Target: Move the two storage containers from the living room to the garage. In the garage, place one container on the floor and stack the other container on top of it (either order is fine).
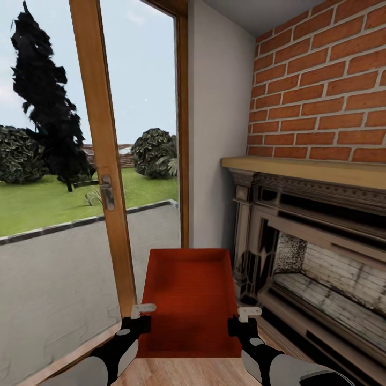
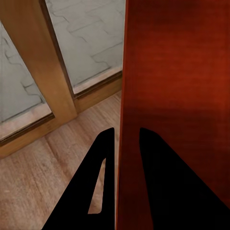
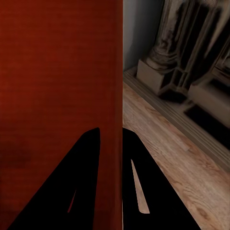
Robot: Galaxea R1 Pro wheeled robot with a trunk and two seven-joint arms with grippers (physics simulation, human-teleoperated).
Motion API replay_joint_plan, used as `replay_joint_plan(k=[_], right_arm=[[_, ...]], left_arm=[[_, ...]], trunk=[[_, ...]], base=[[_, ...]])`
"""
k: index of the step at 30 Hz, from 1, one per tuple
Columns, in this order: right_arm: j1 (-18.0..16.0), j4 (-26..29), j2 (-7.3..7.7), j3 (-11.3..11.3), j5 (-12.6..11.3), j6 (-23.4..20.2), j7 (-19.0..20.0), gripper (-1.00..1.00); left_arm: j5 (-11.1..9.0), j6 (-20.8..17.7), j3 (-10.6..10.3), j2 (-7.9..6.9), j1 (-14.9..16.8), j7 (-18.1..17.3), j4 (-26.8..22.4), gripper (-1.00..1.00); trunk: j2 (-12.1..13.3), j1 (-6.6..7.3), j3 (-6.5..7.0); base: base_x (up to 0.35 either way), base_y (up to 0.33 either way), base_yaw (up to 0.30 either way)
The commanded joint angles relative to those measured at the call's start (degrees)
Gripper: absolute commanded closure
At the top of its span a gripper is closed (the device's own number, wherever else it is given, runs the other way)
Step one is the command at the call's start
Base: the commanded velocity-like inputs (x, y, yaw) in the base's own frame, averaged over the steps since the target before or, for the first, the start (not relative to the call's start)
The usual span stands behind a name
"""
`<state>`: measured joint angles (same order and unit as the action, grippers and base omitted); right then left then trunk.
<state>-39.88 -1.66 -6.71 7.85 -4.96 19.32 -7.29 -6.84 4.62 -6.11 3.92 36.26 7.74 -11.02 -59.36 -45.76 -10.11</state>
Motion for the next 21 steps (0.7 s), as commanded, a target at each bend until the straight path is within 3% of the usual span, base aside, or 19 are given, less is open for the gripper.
replay_joint_plan(k=[1,16,21], right_arm=[[-0.1,-0.1,0.30,-0.6,-1.6,0.5,-0.3,1.00],[-0.1,-0.1,0.30,-0.6,-1.6,0.5,-0.3,1.00],[-0.1,-0.1,0.30,-0.6,-1.6,0.5,-0.3,1.00]], left_arm=[[-0.4,0.2,0.3,-0.83,0.1,1.3,0.2,1.00],[-0.4,0.2,0.3,-0.81,0.1,1.3,0.2,1.00],[-0.4,0.2,0.3,-0.82,0.1,1.3,0.2,1.00]], trunk=[[-0.1,0.00,-0.08],[-0.1,0.00,-0.08],[-0.1,0.00,-0.06]], base=[[0.000,0.000,0.000],[0.000,0.000,0.000],[0.000,0.000,-0.169]])
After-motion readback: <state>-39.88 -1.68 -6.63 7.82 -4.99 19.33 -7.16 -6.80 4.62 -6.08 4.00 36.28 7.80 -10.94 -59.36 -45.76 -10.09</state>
